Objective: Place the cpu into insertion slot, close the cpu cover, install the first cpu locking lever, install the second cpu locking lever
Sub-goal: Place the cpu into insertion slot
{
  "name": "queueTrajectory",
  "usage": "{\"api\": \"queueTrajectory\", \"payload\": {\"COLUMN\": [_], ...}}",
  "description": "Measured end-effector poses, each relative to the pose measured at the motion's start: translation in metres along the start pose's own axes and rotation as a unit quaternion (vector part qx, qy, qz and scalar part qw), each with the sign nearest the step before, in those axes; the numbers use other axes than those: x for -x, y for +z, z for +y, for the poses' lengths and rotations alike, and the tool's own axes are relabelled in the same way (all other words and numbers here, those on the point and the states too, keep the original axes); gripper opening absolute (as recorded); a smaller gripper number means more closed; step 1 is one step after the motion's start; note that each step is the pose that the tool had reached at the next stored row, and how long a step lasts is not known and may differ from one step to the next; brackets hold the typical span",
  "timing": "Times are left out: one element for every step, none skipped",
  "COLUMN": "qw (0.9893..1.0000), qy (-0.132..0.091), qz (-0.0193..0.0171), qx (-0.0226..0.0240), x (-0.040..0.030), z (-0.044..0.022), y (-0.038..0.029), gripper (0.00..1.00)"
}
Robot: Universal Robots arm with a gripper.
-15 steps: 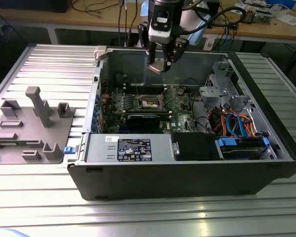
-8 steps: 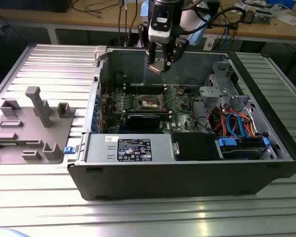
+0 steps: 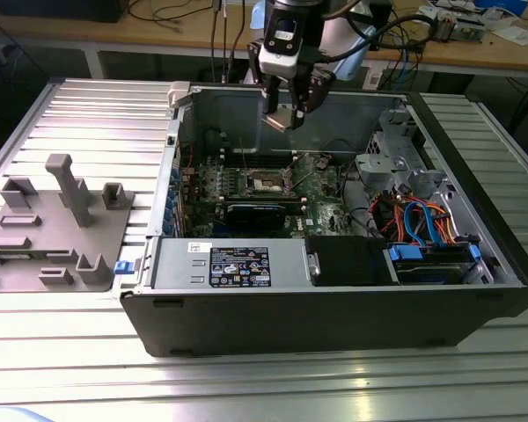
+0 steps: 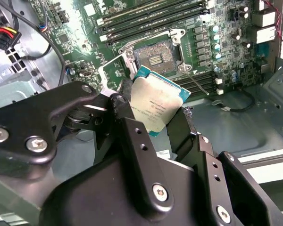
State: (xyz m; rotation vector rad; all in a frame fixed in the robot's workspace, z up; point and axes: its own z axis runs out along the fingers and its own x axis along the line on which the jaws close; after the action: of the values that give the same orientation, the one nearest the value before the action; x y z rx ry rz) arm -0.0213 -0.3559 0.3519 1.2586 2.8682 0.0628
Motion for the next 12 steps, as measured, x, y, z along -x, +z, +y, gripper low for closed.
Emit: {"api": "queueTrajectory", "payload": {"qw": [1.0000,0.9999,0.9999,0.9998,0.9996,0.9995,0.9988,0.9982,0.9981,0.9979,0.9979,0.9979], "qy": [0.006,0.011,0.016,0.021,0.028,0.033,0.048,0.059,0.062,0.064,0.065,0.065], "qz": [-0.0003,-0.0005,-0.0007,-0.0009,-0.0012,-0.0014,-0.0020,-0.0024,-0.0026,-0.0026,-0.0027,-0.0027], "qx": [0.0000,0.0001,0.0001,0.0001,0.0002,0.0002,0.0003,0.0004,0.0004,0.0005,0.0005,0.0005], "x": [0.0000,0.0000,0.0000,0.0000,0.0000,0.0000,0.0000,0.0000,0.0000,0.0000,0.0000,0.0000], "z": [0.0000,0.0000,0.0000,0.0000,0.0000,0.0000,0.0000,-0.0001,-0.0001,-0.0001,-0.0001,-0.0001], "y": [0.0001,0.0002,0.0003,0.0005,0.0006,0.0007,0.0010,0.0011,0.0011,0.0011,0.0012,0.0012], "gripper": [0.54,0.54,0.54,0.54,0.54,0.54,0.54,0.54,0.54,0.54,0.54,0.54]}}
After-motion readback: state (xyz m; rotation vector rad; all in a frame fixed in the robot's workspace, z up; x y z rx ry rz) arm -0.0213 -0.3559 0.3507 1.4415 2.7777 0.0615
